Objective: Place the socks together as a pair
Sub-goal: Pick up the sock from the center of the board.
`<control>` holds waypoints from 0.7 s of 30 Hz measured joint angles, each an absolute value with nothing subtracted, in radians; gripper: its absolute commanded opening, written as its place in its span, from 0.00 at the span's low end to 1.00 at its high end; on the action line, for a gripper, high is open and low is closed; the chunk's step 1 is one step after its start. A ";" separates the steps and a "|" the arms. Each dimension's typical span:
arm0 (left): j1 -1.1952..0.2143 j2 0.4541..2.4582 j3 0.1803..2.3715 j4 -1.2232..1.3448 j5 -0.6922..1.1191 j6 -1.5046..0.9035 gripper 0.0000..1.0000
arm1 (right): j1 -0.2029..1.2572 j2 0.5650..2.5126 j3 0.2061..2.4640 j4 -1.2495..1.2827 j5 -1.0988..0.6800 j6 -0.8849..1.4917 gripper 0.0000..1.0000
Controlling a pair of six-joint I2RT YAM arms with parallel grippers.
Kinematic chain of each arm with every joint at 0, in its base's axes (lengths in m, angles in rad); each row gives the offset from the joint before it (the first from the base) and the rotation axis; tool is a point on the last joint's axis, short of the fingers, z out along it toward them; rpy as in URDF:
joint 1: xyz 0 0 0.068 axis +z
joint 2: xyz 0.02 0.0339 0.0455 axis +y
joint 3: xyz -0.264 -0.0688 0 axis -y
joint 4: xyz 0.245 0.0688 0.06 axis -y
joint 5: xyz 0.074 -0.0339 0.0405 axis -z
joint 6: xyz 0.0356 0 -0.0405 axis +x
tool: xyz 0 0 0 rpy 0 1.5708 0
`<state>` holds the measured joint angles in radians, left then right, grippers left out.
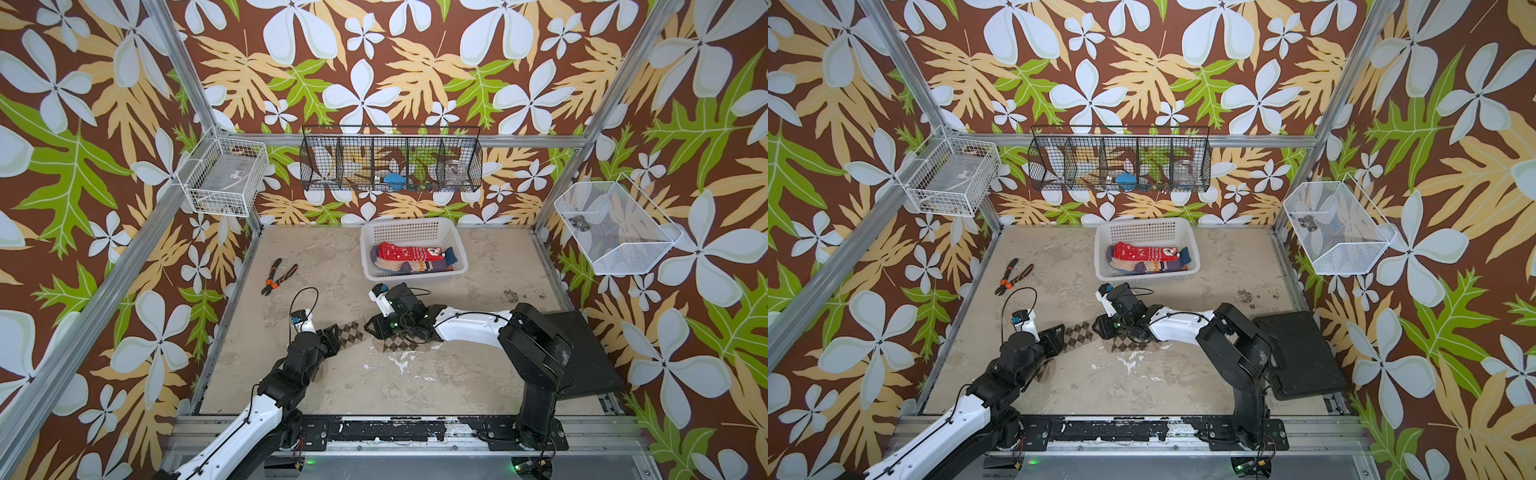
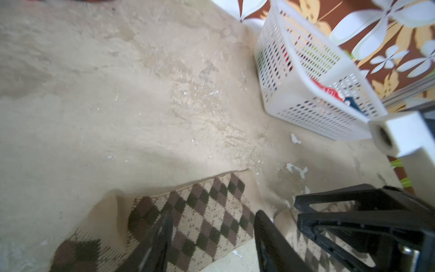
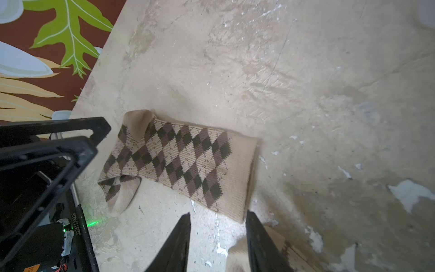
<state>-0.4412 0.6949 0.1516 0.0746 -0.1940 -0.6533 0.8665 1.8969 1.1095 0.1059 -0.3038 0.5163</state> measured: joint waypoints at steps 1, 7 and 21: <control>-0.441 0.728 0.147 0.086 -0.175 -0.658 0.50 | 0.867 1.909 1.113 0.105 -0.304 0.517 0.42; -0.439 0.837 0.117 0.151 -0.090 -0.704 0.44 | 0.869 1.970 1.141 0.105 -0.308 0.517 0.47; -0.427 0.979 0.093 0.305 0.014 -0.730 0.41 | 0.871 2.038 1.182 0.122 -0.350 0.523 0.22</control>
<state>-0.4274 0.9787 0.0929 0.3046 0.0139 -0.7296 0.8711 2.0384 1.1824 0.1219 -0.3504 0.5232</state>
